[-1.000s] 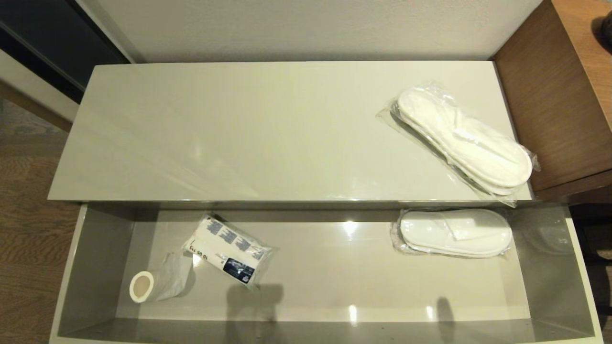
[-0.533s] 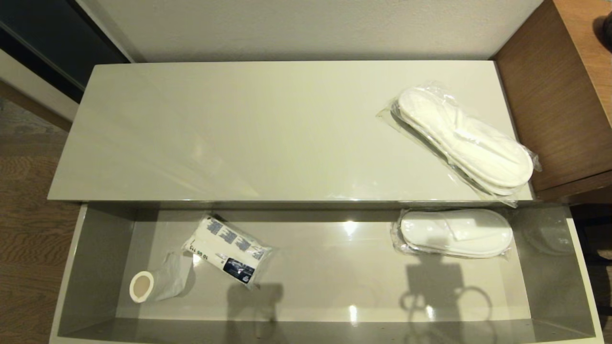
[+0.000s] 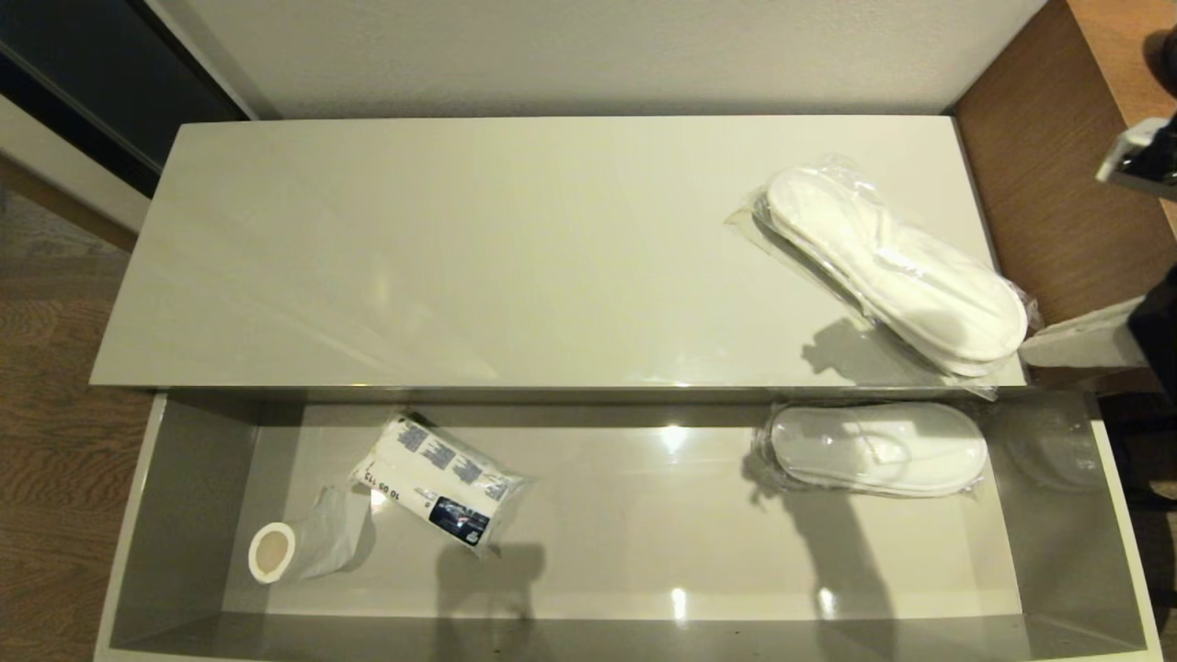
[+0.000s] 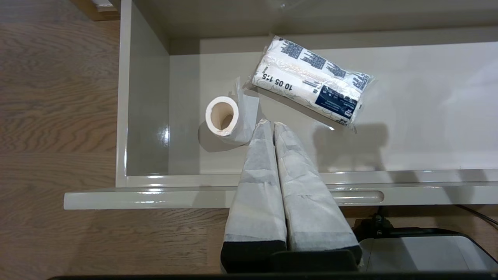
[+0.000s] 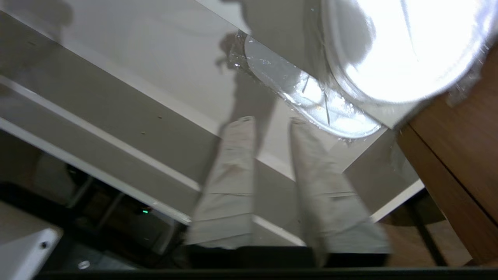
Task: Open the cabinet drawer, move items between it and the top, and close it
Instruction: Pick up the disposable slippers on the table
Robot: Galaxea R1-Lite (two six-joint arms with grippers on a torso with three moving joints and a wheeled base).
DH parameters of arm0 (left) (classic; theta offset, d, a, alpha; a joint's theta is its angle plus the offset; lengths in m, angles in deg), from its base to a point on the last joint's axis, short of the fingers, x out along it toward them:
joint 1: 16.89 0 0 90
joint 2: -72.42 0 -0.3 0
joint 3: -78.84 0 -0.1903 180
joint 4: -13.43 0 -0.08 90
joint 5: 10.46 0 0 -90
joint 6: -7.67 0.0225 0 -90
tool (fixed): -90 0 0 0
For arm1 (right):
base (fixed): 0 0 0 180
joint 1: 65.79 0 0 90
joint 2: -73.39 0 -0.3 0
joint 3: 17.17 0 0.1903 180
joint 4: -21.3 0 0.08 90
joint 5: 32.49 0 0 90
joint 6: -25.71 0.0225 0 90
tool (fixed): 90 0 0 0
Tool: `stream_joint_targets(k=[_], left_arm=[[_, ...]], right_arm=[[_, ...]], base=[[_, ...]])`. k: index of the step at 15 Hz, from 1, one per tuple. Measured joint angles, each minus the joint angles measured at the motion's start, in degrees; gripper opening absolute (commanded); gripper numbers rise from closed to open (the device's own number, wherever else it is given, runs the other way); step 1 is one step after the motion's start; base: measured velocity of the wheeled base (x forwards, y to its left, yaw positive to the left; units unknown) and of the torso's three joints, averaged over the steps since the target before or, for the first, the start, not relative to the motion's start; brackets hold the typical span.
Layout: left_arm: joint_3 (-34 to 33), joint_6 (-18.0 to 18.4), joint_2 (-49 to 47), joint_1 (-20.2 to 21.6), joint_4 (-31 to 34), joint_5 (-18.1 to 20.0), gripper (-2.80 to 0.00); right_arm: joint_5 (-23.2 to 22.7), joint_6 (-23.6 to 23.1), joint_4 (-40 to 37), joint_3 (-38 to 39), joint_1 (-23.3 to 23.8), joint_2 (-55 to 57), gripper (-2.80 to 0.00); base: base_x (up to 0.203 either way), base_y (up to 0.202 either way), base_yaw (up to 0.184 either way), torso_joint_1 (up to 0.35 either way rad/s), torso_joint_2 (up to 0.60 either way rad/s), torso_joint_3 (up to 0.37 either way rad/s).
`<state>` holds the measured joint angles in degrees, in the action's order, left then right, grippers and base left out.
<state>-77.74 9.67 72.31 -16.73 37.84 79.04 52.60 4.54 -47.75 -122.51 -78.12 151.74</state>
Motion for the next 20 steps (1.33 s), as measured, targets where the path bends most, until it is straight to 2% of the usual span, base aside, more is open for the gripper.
stream_joint_targets(k=[2, 4, 10, 12, 19, 20], left_arm=[[-0.02, 0.00, 0.00, 0.00, 0.00, -0.01, -2.80], [-0.05, -0.07, 0.00, 0.00, 0.00, 0.04, -2.80], [-0.05, -0.07, 0.00, -0.05, -0.01, 0.09, -2.80], [-0.05, -0.02, 0.00, 0.00, -0.04, 0.09, -2.80], [-0.02, -0.05, 0.00, 0.00, -0.01, 0.08, -2.80], [-0.02, -0.06, 0.00, 0.00, 0.00, 0.09, -2.80]], right_arm=[[3.38, -0.34, 6.53, 3.50, -1.88, 2.22, 0.00], [5.42, -0.22, 16.44, 7.91, -2.41, 3.96, 0.00], [13.60, 0.20, 44.83, 17.13, -2.45, 9.01, 0.00], [14.78, 0.05, 53.35, 20.09, -2.44, 9.94, 0.00], [16.76, 0.18, 65.99, 24.40, -1.36, 16.28, 0.00], [16.90, 0.20, 66.93, 24.56, -1.23, 17.19, -2.80]], base=[[0.000, 0.000, 0.000, 0.000, 0.00, 0.000], [0.000, 0.000, 0.000, 0.000, 0.00, 0.000], [0.000, 0.000, 0.000, 0.000, 0.00, 0.000], [0.000, 0.000, 0.000, 0.000, 0.00, 0.000], [0.000, 0.000, 0.000, 0.000, 0.00, 0.000], [0.000, 0.000, 0.000, 0.000, 0.00, 0.000]])
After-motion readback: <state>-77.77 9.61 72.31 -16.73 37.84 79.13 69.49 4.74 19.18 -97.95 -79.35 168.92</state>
